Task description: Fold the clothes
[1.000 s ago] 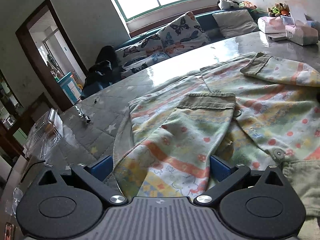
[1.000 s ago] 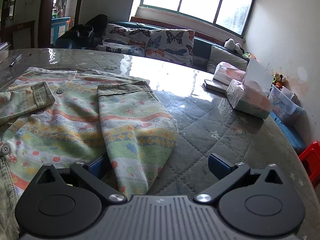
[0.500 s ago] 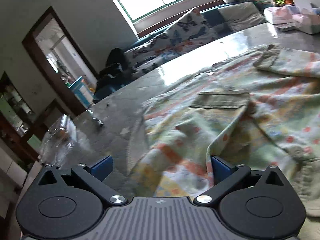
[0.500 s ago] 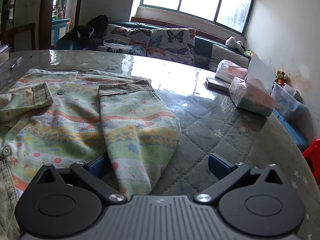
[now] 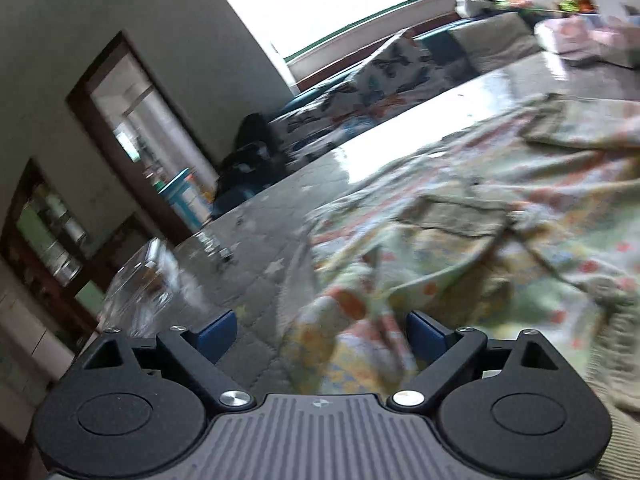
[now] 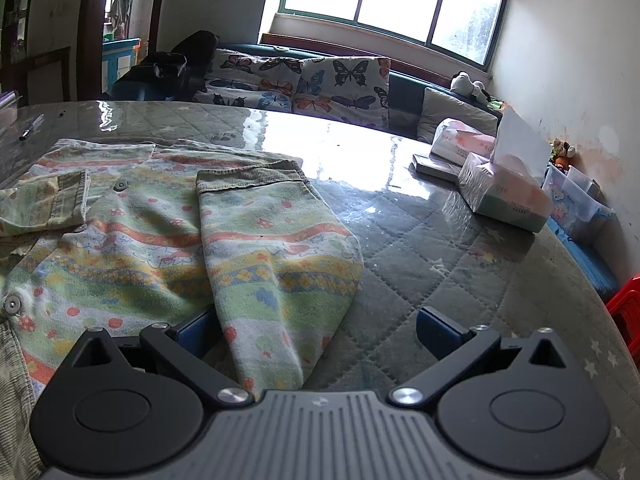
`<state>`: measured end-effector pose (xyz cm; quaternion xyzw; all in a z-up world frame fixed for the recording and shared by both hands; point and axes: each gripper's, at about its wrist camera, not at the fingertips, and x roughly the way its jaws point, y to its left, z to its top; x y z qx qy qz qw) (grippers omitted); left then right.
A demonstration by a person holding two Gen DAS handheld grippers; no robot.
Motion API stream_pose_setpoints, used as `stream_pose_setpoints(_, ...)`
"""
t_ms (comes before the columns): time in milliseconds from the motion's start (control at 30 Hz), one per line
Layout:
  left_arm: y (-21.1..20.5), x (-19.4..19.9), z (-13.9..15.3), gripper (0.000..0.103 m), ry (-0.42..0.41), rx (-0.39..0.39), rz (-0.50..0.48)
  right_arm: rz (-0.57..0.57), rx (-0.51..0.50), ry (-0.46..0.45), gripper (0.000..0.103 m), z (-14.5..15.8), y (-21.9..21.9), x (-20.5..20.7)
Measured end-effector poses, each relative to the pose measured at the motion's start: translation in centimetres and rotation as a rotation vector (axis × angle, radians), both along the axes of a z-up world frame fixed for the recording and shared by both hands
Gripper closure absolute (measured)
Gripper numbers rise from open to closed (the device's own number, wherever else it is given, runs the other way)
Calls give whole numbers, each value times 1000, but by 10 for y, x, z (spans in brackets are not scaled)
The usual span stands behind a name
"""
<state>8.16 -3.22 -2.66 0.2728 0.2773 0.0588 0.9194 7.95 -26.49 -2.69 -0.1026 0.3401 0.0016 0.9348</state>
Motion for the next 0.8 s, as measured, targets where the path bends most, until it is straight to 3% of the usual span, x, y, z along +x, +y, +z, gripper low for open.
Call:
stream_pose_setpoints(133,-12,4,-5,11,17,43,-52,-3,2,0,0,0,0,0)
stream_pose_setpoints(233,-8,16,-6,19,29,31,-47,-5,8,0,0,0,0,0)
stream_pose_setpoints(300,-4,21,-8,35,27,39,-41,-6,13,0,0,0,-1,0)
stream_pose_setpoints(367,0,23,-9,65,41,25,-38,-7,15,-2,0,0,-1,0)
stream_pose_setpoints(433,3,21,-10,74,47,3,-51,-9,16,-3,0,-1,-1,-1)
stream_pose_setpoints(533,5,16,-10,83,30,-8,-53,-10,17,-4,0,-1,-1,0)
stream_pose_setpoints(800,28,16,11,92,-21,-106,43,-11,14,-4,0,-1,-1,0)
